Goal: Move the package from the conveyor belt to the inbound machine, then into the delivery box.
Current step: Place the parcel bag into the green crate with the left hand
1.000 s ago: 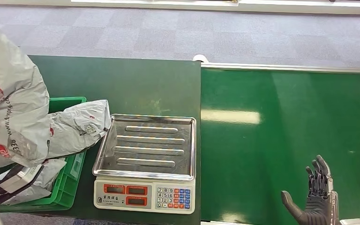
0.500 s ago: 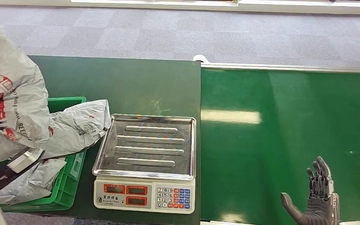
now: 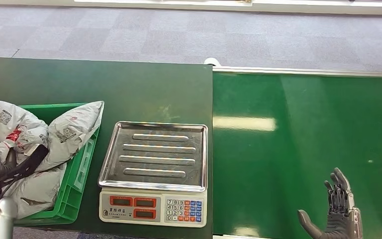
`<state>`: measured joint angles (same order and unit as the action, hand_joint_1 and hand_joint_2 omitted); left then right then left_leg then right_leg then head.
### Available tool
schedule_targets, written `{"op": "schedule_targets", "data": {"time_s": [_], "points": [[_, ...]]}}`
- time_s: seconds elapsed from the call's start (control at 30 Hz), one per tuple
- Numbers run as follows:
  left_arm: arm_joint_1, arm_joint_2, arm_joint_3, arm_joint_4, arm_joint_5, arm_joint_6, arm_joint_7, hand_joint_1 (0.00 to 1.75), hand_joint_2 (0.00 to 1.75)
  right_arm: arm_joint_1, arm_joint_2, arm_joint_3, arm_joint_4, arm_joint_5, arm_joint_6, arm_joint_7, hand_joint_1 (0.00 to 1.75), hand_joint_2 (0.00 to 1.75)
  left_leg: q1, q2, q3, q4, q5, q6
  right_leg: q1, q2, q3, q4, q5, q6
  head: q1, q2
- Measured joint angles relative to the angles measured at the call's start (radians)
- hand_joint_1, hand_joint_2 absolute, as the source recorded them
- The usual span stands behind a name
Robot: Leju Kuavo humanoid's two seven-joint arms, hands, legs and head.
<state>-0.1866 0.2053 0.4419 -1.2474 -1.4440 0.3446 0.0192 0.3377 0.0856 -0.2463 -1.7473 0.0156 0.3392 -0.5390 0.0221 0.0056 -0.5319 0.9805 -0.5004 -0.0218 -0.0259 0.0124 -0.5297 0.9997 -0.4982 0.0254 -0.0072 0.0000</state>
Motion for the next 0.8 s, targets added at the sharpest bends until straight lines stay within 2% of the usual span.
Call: {"op": "schedule_targets", "data": {"time_s": [0.17,0.5,0.57,0.63,0.7,0.8], "points": [[-0.008,0.051,-0.031,0.076,0.004,-0.008,0.002,1.75,1.75,-0.003,0.005,-0.003,0.0,0.001,0.001,0.0,0.0,1.75,-0.001,0.0,0.002,0.0,0.0,0.0,0.0,0.0,0.002,0.0,0.0,0.0,0.0,0.0],[-0.016,0.079,-0.054,0.121,0.009,-0.014,0.009,1.75,1.75,-0.004,0.008,-0.008,0.0,0.001,0.001,0.0,0.0,1.75,0.0,0.0,0.004,0.0,0.0,0.0,0.0,0.0,0.003,0.001,0.0,0.0,0.0,0.0],[-0.021,0.085,-0.066,0.129,0.021,-0.014,0.019,1.43,1.75,-0.004,0.009,-0.009,0.0,0.001,0.0,0.0,0.0,1.75,0.0,-0.001,0.005,0.0,0.0,0.0,0.0,0.0,0.003,0.001,0.0,0.0,0.0,0.0],[-0.026,0.092,-0.079,0.143,0.037,0.001,0.029,0.55,1.75,-0.005,0.011,-0.01,0.0,0.001,-0.002,0.0,0.0,1.75,0.0,-0.001,0.005,0.0,0.0,0.0,0.0,0.0,0.003,0.001,0.0,0.0,0.0,0.0],[-0.031,0.097,-0.091,0.156,0.055,0.031,0.035,0.0,1.75,-0.005,0.012,-0.01,0.0,0.001,-0.004,0.0,0.0,1.75,0.0,-0.001,0.005,0.0,0.0,-0.001,0.0,0.0,0.003,0.001,0.0,0.0,0.0,0.0],[-0.04,0.097,-0.103,0.17,0.135,0.096,-0.004,0.0,1.75,-0.006,0.015,-0.01,0.0,0.001,-0.013,0.001,0.0,1.75,0.0,-0.001,0.005,0.0,0.001,-0.001,0.0,-0.001,0.002,0.001,0.0,0.0,0.0,0.0]]}}
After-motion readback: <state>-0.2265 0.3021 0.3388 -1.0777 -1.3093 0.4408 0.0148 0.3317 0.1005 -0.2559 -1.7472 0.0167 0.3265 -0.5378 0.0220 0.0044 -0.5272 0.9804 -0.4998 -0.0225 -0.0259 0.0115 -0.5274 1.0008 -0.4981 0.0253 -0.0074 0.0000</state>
